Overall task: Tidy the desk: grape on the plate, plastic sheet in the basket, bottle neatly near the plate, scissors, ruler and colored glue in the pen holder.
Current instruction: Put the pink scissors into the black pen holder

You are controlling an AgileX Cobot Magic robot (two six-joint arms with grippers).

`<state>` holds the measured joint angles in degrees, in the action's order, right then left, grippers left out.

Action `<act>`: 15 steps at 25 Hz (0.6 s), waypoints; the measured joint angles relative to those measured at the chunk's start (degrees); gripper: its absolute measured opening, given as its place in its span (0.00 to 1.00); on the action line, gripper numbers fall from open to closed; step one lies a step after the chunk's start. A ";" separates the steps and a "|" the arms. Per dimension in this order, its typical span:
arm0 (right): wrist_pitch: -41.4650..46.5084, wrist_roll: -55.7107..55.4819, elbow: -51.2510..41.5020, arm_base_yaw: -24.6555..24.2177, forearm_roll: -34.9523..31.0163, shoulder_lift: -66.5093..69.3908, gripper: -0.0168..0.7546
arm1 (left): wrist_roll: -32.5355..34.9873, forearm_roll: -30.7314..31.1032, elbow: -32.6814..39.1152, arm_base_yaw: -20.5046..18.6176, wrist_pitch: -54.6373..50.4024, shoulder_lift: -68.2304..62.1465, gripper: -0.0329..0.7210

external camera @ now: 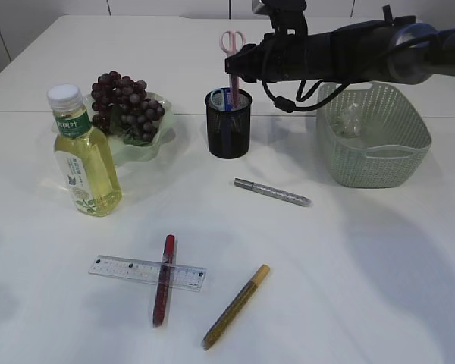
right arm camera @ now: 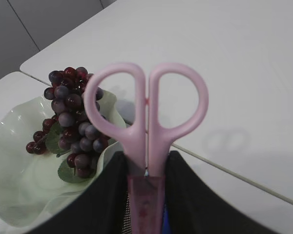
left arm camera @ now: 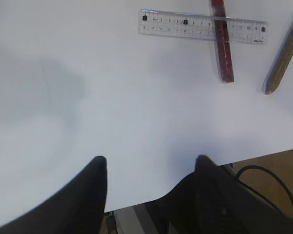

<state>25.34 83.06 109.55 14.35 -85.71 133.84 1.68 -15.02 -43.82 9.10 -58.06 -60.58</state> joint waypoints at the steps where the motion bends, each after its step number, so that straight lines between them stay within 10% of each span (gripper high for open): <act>1: -0.21 0.14 0.00 0.00 -0.12 0.00 0.30 | 0.00 0.00 0.00 0.00 0.00 0.00 0.59; 15: 0.97 -13.34 0.00 0.00 6.93 -2.45 0.50 | 0.00 0.00 0.00 0.00 -0.10 0.00 0.59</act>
<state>26.31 69.72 109.55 14.35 -78.77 131.39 1.68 -15.02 -43.82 9.10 -58.16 -60.58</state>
